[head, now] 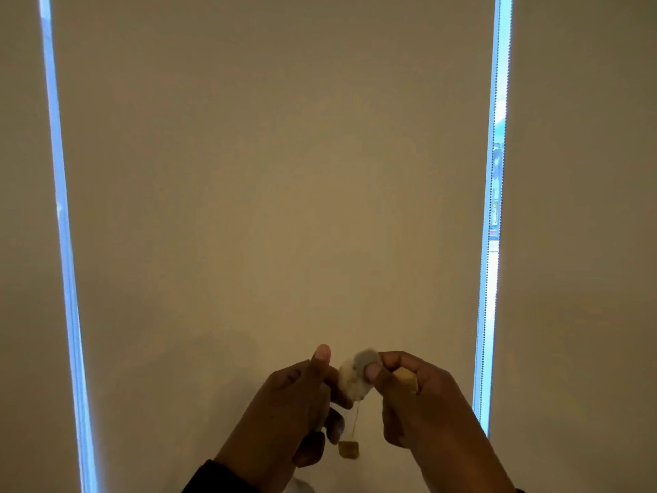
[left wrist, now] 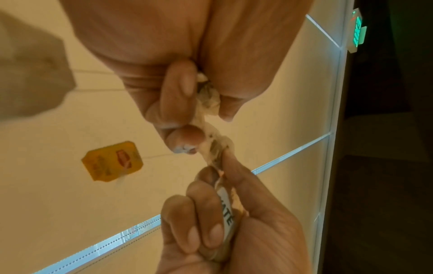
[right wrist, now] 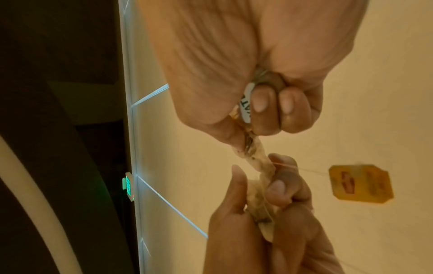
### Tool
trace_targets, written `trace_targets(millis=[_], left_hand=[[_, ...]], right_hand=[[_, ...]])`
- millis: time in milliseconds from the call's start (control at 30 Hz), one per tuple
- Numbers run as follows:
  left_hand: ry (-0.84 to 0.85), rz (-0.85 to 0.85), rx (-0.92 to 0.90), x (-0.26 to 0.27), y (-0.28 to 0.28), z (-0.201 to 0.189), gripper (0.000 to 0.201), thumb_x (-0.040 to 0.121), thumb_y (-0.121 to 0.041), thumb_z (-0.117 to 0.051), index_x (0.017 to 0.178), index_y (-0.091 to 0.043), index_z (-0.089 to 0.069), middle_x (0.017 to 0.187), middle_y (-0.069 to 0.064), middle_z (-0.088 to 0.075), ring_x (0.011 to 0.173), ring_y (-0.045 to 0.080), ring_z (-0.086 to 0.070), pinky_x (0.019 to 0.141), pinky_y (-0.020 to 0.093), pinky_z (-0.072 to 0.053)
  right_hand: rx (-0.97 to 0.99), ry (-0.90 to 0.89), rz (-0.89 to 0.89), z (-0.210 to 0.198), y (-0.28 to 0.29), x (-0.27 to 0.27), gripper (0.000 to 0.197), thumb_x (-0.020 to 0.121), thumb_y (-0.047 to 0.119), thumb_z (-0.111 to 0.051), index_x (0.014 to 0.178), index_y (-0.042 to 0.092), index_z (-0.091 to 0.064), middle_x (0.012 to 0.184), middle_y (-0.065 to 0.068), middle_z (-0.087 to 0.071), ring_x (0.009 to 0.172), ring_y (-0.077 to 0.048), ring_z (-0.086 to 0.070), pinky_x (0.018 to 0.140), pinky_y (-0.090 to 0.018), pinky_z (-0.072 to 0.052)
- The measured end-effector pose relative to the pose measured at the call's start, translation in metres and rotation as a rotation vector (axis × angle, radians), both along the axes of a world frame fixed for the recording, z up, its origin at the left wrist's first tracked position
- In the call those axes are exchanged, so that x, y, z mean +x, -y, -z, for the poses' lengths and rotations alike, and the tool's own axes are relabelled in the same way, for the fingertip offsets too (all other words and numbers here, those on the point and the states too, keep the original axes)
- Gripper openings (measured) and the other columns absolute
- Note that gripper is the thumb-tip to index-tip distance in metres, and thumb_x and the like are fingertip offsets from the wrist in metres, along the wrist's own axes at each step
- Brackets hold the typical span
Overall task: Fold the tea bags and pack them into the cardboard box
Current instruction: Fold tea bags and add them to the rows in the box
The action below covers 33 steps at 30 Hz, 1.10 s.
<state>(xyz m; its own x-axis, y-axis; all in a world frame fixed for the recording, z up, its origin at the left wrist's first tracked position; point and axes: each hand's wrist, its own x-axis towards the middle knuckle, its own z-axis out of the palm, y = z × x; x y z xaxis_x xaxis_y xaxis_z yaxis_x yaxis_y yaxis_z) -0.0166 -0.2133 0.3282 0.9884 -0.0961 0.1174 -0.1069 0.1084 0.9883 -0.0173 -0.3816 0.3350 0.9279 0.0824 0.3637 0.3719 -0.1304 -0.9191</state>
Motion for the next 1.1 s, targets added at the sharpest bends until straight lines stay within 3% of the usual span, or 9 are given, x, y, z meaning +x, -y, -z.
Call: trace_targets(millis=[100,233,367,433,533,667,900,1033,1100], left_hand=[[-0.05,-0.05,-0.104,0.002,-0.004,0.003,0.055,0.09,-0.049,-0.055,0.098,0.005,-0.063,0.08,0.019,-0.07,0.052,0.025,-0.056,0.036,0.018,-0.028],[-0.074,-0.118,-0.103,0.005,-0.009,0.011,0.054,0.089,-0.045,-0.058,0.096,0.008,-0.065,0.08,0.019,-0.072,0.053,0.026,-0.058,0.037,0.019,-0.028],[0.0,-0.195,0.064,0.003,-0.018,0.014,0.05,0.082,-0.048,-0.066,0.091,0.001,-0.071,0.061,0.017,-0.059,0.039,0.019,-0.039,0.041,0.021,-0.028],[0.121,-0.219,0.149,-0.001,-0.019,0.007,0.034,0.082,-0.045,-0.07,0.086,-0.011,-0.075,0.053,0.013,-0.049,0.038,0.016,-0.03,0.043,0.021,-0.025],[0.309,-0.186,0.224,-0.008,-0.013,-0.01,0.01,0.086,-0.034,-0.074,0.091,-0.026,-0.078,0.052,0.006,-0.046,0.04,0.015,-0.033,0.04,0.02,-0.027],[0.381,-0.065,0.298,-0.015,-0.006,-0.023,0.016,0.075,-0.038,-0.08,0.088,-0.03,-0.08,0.057,0.0,-0.058,0.044,0.012,-0.037,0.041,0.018,-0.031],[0.244,-0.09,0.122,-0.011,-0.012,-0.028,0.019,0.082,-0.022,-0.082,0.095,-0.033,-0.073,0.089,0.024,-0.072,0.048,0.014,-0.031,0.042,0.022,-0.024],[0.255,-0.047,0.166,-0.011,-0.016,-0.031,0.01,0.093,-0.019,-0.07,0.094,-0.023,-0.079,0.063,0.008,-0.059,0.048,0.014,-0.03,0.046,0.025,-0.019],[0.248,-0.03,0.182,-0.012,-0.017,-0.031,0.018,0.097,-0.019,-0.063,0.097,-0.019,-0.082,0.053,0.0,-0.055,0.046,0.013,-0.032,0.045,0.023,-0.021]], right_hand=[[0.135,-0.015,-0.049,-0.004,0.008,0.004,0.02,0.09,0.039,-0.064,0.08,0.027,-0.077,0.046,-0.008,-0.046,0.042,-0.018,-0.04,0.049,-0.027,-0.038],[0.278,0.013,-0.076,-0.012,0.02,0.008,0.029,0.095,0.016,-0.06,0.069,0.017,-0.075,0.051,-0.009,-0.038,0.04,-0.017,-0.03,0.043,-0.024,-0.029],[0.295,-0.037,-0.18,-0.02,0.028,0.01,0.036,0.097,0.011,-0.058,0.065,0.015,-0.072,0.066,-0.015,-0.031,0.044,-0.017,-0.024,0.043,-0.024,-0.026],[0.241,-0.058,-0.243,-0.02,0.03,0.011,0.034,0.098,0.011,-0.056,0.069,0.01,-0.073,0.071,-0.016,-0.025,0.046,-0.017,-0.022,0.044,-0.024,-0.025],[0.167,-0.094,-0.298,-0.017,0.03,0.015,0.031,0.099,0.012,-0.055,0.073,0.005,-0.071,0.072,-0.019,-0.025,0.046,-0.017,-0.021,0.044,-0.024,-0.026],[0.176,-0.147,-0.342,-0.014,0.025,0.018,0.028,0.098,0.013,-0.056,0.076,0.005,-0.072,0.069,-0.014,-0.032,0.046,-0.016,-0.024,0.044,-0.024,-0.026],[0.157,-0.268,-0.374,-0.004,0.025,0.018,0.026,0.092,0.027,-0.063,0.077,0.008,-0.073,0.066,-0.008,-0.036,0.046,-0.016,-0.023,0.045,-0.023,-0.023],[-0.095,-0.301,-0.337,-0.004,0.022,0.019,0.026,0.098,0.033,-0.06,0.093,0.013,-0.077,0.057,-0.007,-0.044,0.041,-0.015,-0.035,0.045,-0.024,-0.033],[-0.201,-0.306,-0.312,-0.004,0.018,0.018,0.024,0.094,0.04,-0.063,0.087,0.023,-0.08,0.05,-0.002,-0.049,0.038,-0.012,-0.04,0.045,-0.021,-0.036]])
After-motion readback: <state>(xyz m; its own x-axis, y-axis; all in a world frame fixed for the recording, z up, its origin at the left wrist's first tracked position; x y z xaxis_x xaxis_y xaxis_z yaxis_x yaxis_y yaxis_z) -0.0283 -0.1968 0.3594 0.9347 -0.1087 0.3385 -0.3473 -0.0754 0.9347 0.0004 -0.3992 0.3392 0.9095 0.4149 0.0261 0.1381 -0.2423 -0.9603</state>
